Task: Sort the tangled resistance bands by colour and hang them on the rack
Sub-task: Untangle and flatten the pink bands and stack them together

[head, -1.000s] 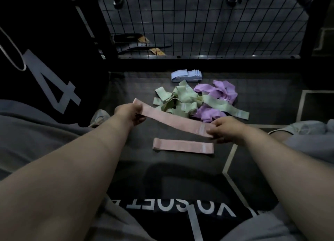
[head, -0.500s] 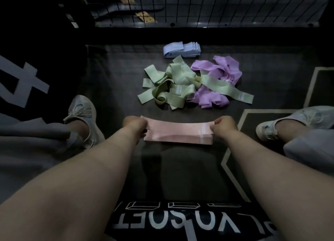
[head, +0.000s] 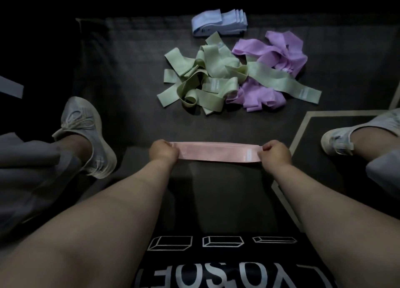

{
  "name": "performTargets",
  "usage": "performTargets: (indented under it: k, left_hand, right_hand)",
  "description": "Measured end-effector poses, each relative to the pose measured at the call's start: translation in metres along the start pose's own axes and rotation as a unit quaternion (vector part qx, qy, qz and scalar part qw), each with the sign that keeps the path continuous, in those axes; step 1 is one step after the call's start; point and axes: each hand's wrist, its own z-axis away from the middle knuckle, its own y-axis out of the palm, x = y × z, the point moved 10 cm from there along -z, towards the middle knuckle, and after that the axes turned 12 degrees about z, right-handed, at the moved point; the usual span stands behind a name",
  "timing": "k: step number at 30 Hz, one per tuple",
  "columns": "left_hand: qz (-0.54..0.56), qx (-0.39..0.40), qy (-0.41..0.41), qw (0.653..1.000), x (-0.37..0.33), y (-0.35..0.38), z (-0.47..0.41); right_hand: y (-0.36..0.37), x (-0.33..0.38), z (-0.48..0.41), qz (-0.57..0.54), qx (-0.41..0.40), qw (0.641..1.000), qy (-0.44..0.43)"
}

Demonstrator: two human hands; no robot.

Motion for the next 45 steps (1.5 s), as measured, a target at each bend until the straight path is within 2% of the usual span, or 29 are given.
performTargets:
  k: [6,8,10,12,13,15,18,23,28,30,32,34,36,37,39,45]
  left_hand:
    - [-0.079,0.026,0.033,0.996,-0.013,0.002,0.002]
    - [-0.163,0.02,0.041,0.986,-0.017,0.001,0.007]
    - [-0.299,-0.041,0.112,0.947,-0.034,-0.004,0.018]
    - [-0.393,-0.055,0.261,0.88,-0.058,0.012,0.032]
    - [-0.427,-0.013,0.328,0.843,-0.061,0.029,0.039]
    - [-0.479,0.08,0.386,0.784,-0.052,0.06,0.044]
    - [-0.505,0.101,0.402,0.757,-0.047,0.077,0.042]
    - [-0.526,0.111,0.396,0.744,-0.048,0.082,0.033]
    - [-0.515,0.128,0.381,0.757,-0.045,0.079,0.032]
    - [-0.482,0.119,0.353,0.793,-0.043,0.071,0.032]
    - [-0.394,0.057,0.302,0.866,-0.044,0.05,0.027]
    - [-0.27,-0.011,0.188,0.944,-0.035,0.024,0.019]
    - [-0.165,-0.032,0.059,0.984,-0.015,0.013,0.015]
    - [-0.141,-0.026,0.016,0.99,-0.008,0.015,0.014]
    - [-0.133,-0.006,-0.016,0.991,0.0,0.021,0.011]
    - [-0.107,-0.017,0.003,0.994,0.008,0.015,-0.006]
  right_hand:
    - [0.009,-0.002,-0.003,0.027,-0.005,1.0,-0.009]
    - [0.008,0.001,0.0,0.074,-0.023,0.997,-0.027]
    - [0.003,0.019,0.009,0.182,-0.066,0.975,-0.111]
    - [0.016,0.048,0.022,0.278,-0.073,0.925,-0.25]
    - [0.028,0.058,0.027,0.314,-0.055,0.898,-0.302]
    - [0.049,0.069,0.032,0.368,-0.022,0.862,-0.348]
    - [0.069,0.078,0.034,0.425,-0.023,0.826,-0.369]
    - [0.073,0.086,0.027,0.435,-0.033,0.824,-0.362]
    - [0.071,0.088,0.023,0.412,-0.013,0.827,-0.382]
    - [0.066,0.08,0.022,0.378,-0.011,0.852,-0.362]
    - [0.045,0.063,0.014,0.28,-0.057,0.923,-0.257]
    - [0.025,0.03,0.007,0.14,-0.071,0.985,-0.066]
    - [0.029,0.004,0.009,0.006,-0.019,0.995,0.095]
    - [0.036,-0.001,0.011,-0.03,0.006,0.991,0.132]
    - [0.043,-0.001,0.011,-0.037,0.021,0.989,0.144]
    - [0.037,-0.005,0.005,-0.052,0.004,0.988,0.143]
